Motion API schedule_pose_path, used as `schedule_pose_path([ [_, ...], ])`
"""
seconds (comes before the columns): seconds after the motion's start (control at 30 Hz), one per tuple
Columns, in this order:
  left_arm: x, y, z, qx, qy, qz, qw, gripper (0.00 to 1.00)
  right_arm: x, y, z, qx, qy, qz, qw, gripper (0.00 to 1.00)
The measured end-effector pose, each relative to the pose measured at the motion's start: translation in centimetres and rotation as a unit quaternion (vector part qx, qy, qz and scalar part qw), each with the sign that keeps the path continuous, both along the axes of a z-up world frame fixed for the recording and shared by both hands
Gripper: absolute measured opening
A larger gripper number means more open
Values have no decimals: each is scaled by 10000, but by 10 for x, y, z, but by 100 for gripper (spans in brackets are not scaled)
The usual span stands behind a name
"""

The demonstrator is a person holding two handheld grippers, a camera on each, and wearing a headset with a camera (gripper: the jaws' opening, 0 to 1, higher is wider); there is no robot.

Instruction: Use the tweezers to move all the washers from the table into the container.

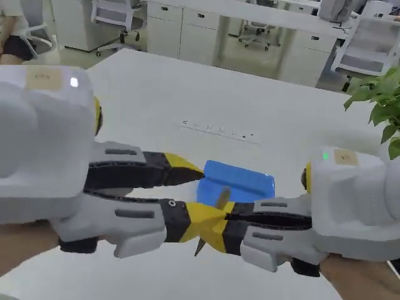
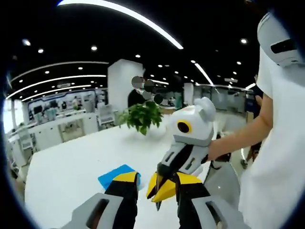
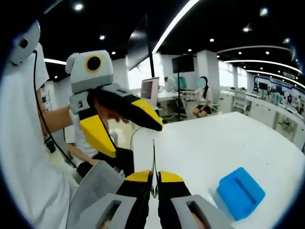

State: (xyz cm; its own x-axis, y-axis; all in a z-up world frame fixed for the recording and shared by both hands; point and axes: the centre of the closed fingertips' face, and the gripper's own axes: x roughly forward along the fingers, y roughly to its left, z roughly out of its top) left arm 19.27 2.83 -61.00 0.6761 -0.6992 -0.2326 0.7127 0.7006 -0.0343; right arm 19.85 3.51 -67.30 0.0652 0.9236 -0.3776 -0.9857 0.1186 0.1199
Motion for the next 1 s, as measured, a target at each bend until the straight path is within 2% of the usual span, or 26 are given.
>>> schedule_pose_path([
  [0.03,2,9,-3,-145,-7,339,9993,33,8,0,-1,56,17,-41,10000,1],
  [0.1,5,24,-14,-192,40,868,9960,41,22,1,-2,126,15,-157,9998,1],
  [0.13,6,34,-25,-144,45,1234,9922,47,27,2,-2,143,4,-190,9997,1],
  [0.17,6,40,-34,-98,93,1447,9894,52,33,3,-3,160,-19,-230,9996,1],
  [0.2,5,47,-48,-39,233,1703,9851,56,41,5,-5,160,-69,-290,9994,1],
  [0.23,4,50,-57,-22,322,1832,9825,60,46,6,-6,166,-88,-303,9994,1],
  [0.27,5,58,-68,-3,392,2109,9767,62,52,8,-6,172,-98,-322,9993,1],
  [0.3,6,60,-72,1,418,2203,9745,66,55,9,-7,177,-103,-333,9992,1],
  [0.33,7,66,-83,-17,534,2437,9684,72,62,11,-7,210,-136,-349,9991,1],
  [0.37,7,69,-91,0,642,2548,9649,77,66,12,-9,212,-146,-352,9990,1],
  [0.4,10,75,-99,55,652,2765,9588,82,73,14,-11,197,-161,-377,9990,2],
  [0.43,12,78,-103,91,618,2890,9553,85,77,16,-13,199,-183,-387,9989,2],
  [0.5,14,82,-115,406,590,3027,9504,86,87,20,-19,223,-167,-417,9987,2],
  [0.53,14,84,-122,690,574,3092,9467,87,92,22,-23,241,-118,-450,9986,2],
  [0.57,15,84,-125,811,538,3129,9448,88,96,24,-26,250,-83,-468,9986,2],
  [0.6,15,84,-128,873,516,3180,9426,89,101,26,-32,261,-17,-537,9982,2],
  [0.73,20,83,-135,835,445,3326,9383,91,119,30,-50,242,80,-763,9968,2],
  [0.8,22,86,-138,930,394,3436,9337,92,129,31,-61,259,168,-936,9951,2],
  [0.87,23,87,-141,1050,384,3476,9310,91,137,31,-69,284,186,-1068,9937,2],
  [0.93,23,89,-142,1189,296,3518,9280,90,142,32,-79,220,210,-1090,9936,3],
  [1.0,24,89,-146,1291,329,3475,9282,90,144,32,-87,162,158,-1102,9936,3],
])
